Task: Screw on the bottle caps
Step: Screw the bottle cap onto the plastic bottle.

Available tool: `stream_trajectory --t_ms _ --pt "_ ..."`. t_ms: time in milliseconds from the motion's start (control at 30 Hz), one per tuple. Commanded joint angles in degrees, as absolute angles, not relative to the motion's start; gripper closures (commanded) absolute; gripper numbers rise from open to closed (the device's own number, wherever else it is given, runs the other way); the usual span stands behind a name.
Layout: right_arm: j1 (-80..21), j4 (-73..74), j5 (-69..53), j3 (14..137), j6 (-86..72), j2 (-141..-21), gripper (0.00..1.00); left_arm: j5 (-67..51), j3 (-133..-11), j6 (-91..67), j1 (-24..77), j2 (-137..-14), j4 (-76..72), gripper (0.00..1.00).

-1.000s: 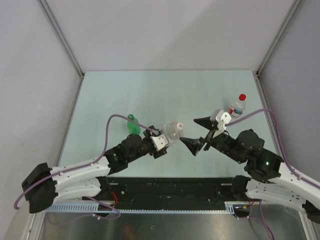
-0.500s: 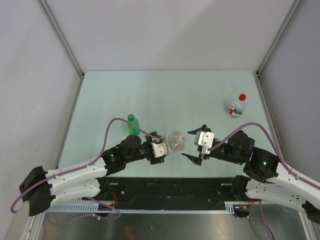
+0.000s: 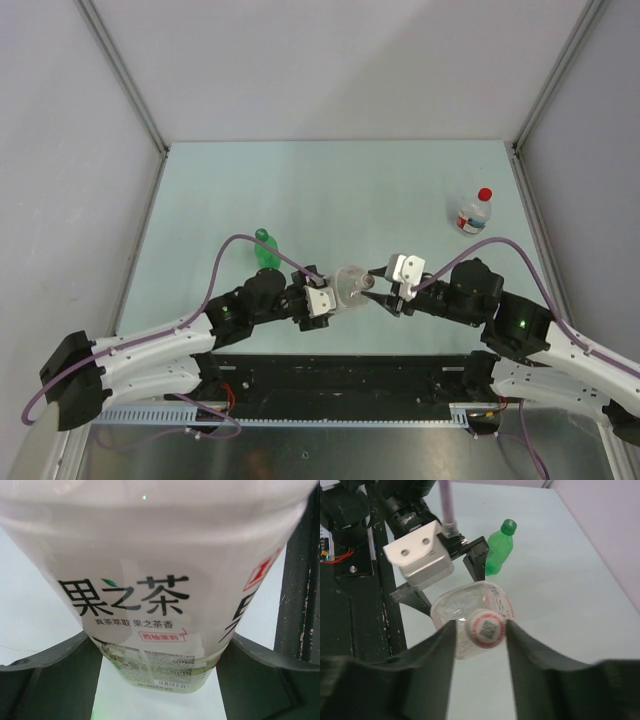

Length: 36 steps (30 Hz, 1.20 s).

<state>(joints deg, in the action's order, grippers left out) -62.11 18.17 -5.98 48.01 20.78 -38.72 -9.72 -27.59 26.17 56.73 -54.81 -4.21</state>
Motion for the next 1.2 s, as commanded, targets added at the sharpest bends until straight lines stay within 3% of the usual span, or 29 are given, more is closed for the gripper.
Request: stream_trajectory --t_ms 0,100,400,600,933,1067,1167 --pt "-61.39 17.12 -2.51 50.0 16.07 -39.51 0.61 -11.04 -30.15 27.49 56.7 -53.56 -5.07 1.0" --pt "-61.09 17.61 -2.9 50.58 14.5 -40.04 0.69 -11.0 -30.21 27.46 56.69 -53.47 -4.95 1.0" --pt "-60.85 18.59 -1.16 50.94 8.83 -41.46 0.78 -8.67 -31.34 27.52 56.74 -52.07 -5.96 1.0" --pt "-60.33 15.83 12.68 51.06 -11.09 -45.29 0.88 -0.52 -33.01 27.1 56.69 -53.4 -11.04 1.0" --pt "-60.86 16.52 41.41 51.06 -40.6 -54.55 0.87 17.78 -40.23 25.26 57.19 -65.58 -15.72 1.0" --pt "-60.8 16.39 45.56 51.06 -45.77 -54.7 0.77 18.54 -40.13 24.44 57.31 -67.07 -16.67 1.0" --pt "-60.54 13.59 44.11 51.06 -41.37 -53.71 0.71 17.18 -38.68 24.68 57.4 -66.51 -16.96 1.0"
